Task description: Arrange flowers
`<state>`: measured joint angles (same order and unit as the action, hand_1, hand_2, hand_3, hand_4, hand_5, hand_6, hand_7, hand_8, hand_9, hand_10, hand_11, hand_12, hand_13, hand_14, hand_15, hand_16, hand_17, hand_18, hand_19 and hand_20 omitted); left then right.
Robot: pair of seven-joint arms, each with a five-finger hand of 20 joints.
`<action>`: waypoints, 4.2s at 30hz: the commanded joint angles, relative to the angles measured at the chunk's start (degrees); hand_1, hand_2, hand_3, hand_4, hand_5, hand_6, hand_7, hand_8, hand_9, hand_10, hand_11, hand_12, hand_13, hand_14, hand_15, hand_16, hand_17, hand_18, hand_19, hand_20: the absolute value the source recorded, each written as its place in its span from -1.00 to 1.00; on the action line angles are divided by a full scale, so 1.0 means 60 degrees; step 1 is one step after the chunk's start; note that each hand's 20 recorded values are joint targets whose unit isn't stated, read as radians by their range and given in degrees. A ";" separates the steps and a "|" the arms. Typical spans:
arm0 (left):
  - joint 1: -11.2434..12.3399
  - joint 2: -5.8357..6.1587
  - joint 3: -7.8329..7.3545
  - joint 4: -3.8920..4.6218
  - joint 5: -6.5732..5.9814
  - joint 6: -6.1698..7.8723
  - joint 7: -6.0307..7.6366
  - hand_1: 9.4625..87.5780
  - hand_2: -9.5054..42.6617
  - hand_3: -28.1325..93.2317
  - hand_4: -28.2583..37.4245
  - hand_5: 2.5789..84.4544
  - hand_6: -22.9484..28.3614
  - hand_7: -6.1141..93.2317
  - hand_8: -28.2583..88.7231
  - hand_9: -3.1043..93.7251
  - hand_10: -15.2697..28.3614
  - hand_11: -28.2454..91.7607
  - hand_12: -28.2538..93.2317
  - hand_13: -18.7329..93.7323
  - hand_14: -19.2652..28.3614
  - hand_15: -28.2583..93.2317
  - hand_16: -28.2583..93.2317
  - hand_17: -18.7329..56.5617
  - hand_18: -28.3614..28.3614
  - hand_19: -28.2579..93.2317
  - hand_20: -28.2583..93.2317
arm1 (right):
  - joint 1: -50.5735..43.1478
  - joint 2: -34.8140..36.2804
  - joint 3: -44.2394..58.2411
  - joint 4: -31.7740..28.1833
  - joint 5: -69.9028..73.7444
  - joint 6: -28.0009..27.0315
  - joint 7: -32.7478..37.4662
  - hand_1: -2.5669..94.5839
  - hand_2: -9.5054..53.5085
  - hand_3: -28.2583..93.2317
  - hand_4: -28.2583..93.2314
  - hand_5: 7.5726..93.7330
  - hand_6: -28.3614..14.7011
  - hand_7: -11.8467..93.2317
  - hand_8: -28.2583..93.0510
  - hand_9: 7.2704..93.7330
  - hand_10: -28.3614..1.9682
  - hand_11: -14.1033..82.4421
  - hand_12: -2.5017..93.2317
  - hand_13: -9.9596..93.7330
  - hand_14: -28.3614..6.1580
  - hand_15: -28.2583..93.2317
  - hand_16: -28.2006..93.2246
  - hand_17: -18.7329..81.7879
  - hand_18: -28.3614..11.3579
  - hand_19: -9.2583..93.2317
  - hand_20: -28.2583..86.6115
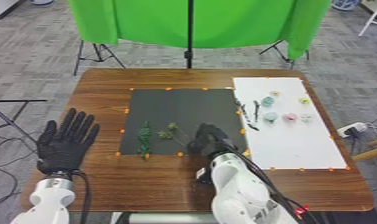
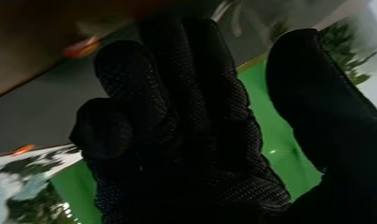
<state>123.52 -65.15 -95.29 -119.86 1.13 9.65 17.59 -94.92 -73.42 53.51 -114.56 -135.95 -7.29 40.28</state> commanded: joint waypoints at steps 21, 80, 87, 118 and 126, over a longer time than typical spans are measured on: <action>0.0458 -0.0181 0.0009 -0.0129 -0.0175 -0.0185 0.0066 -0.58 0.07 0.71 -1.00 -0.01 0.27 -0.68 -0.68 -0.14 0.36 -0.24 -0.43 -0.15 0.41 -0.12 -0.66 -0.68 0.44 0.01 -0.38 | 0.0321 0.0732 0.1396 -0.0759 0.0269 0.0341 0.0763 -0.22 -0.93 0.78 -0.88 0.59 0.00 -0.27 -0.68 0.57 -0.51 -0.30 -0.59 0.58 -0.29 0.44 -0.18 0.21 -0.93 1.00 0.38; 0.0288 -0.0195 0.0254 -0.0290 -0.1800 0.0382 -0.0116 -0.58 0.08 0.72 -1.00 0.08 0.27 -0.62 -0.70 -0.08 0.35 -0.20 -0.43 -0.13 0.46 -0.03 -0.66 -0.68 0.46 0.04 -0.36 | 0.1660 0.1781 0.1296 0.4253 -0.1895 0.0698 -0.2983 0.35 -1.00 0.73 -1.00 0.78 0.41 0.07 -0.48 0.99 0.42 -0.50 -0.15 0.70 0.30 0.39 0.24 0.13 -0.79 0.96 0.35; 0.0469 -0.0160 0.0170 -0.0344 -0.1857 0.0396 0.0031 -0.58 0.08 0.72 -1.00 0.08 0.27 -0.61 -0.70 -0.08 0.36 -0.20 -0.42 -0.12 0.46 -0.02 -0.67 -0.68 0.46 0.05 -0.36 | 0.0933 0.2331 0.1588 0.2208 -0.1049 0.2324 -0.2911 0.30 -1.00 0.84 -1.00 0.88 0.40 -0.04 -0.44 1.00 0.34 -0.40 -0.19 0.76 0.32 0.36 0.29 0.15 -0.83 0.94 0.38; 0.0397 -0.0172 0.0191 -0.0286 -0.1789 0.0504 -0.0126 -0.58 0.09 0.72 -1.00 0.07 0.28 -0.61 -0.70 -0.08 0.38 -0.19 -0.42 -0.12 0.45 -0.01 -0.67 -0.68 0.46 0.06 -0.36 | -0.0064 0.1920 0.1412 0.0127 0.0161 -0.0005 -0.0976 0.07 -1.00 0.79 -0.97 0.33 0.21 -0.35 -0.75 0.78 0.02 -0.43 -0.26 0.59 0.16 0.45 0.08 0.12 -0.85 1.00 0.34; 0.0471 -0.0195 0.0182 -0.0321 -0.1799 0.0528 -0.0078 -0.58 0.09 0.72 -1.00 0.07 0.28 -0.61 -0.70 -0.08 0.38 -0.19 -0.42 -0.12 0.45 -0.01 -0.68 -0.69 0.46 0.06 -0.36 | -0.0069 0.2029 0.1376 -0.0119 -0.0061 0.0805 -0.0848 0.07 -1.00 0.77 -0.98 0.30 0.11 0.04 -0.50 0.62 -0.12 -0.31 -0.42 0.53 0.10 0.42 0.04 0.11 -0.81 1.00 0.32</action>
<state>125.30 -65.76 -94.40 -121.83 -9.54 12.02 17.21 -94.94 -61.74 62.07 -113.94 -134.16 -6.67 34.59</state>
